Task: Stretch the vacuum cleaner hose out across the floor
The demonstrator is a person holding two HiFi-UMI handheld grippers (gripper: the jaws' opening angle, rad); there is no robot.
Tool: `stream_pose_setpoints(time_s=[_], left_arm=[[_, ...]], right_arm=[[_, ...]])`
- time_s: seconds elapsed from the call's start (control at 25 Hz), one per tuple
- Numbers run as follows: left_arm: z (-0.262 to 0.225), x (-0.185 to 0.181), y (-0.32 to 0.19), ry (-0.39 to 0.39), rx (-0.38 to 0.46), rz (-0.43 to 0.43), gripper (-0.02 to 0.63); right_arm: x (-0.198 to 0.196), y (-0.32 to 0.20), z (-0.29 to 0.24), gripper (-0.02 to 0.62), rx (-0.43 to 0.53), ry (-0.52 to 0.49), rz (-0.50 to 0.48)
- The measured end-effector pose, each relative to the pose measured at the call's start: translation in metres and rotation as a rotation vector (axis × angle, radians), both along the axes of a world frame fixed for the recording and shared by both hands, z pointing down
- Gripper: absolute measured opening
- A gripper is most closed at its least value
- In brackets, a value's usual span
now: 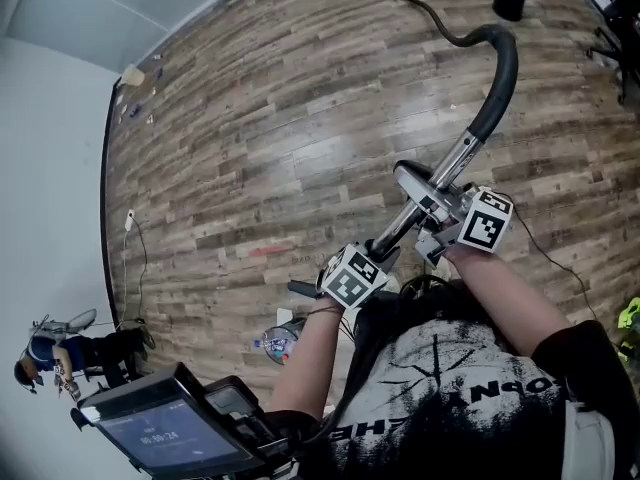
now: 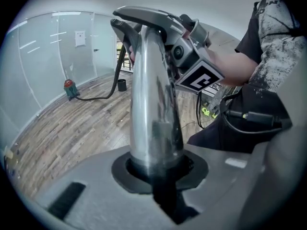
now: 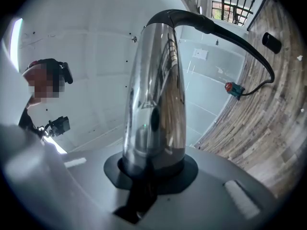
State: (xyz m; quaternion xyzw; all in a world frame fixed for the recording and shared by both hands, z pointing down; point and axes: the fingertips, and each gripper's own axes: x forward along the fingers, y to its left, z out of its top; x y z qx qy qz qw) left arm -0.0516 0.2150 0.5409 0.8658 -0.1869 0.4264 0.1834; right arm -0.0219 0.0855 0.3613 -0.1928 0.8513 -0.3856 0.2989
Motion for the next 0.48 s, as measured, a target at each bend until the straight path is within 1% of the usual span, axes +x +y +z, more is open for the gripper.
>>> stream_pose_setpoints(time_s=[0.2,0.36,0.48], left_arm=[[-0.003,-0.015,0.015,0.014,0.004,0.008,0.069],[0.004,-0.031,0.047,0.02,-0.005,0.021,0.069],[0.004,-0.046,0.069,0.04,-0.008,0.031,0.069]], right_arm=[[-0.016,0.015,-0.004,0.054,-0.005,0.011,0.014],[-0.032,0.045,0.003,0.054,-0.012,0.027,0.03],[-0.05,0.067,0.004,0.054,-0.019,0.043,0.039]])
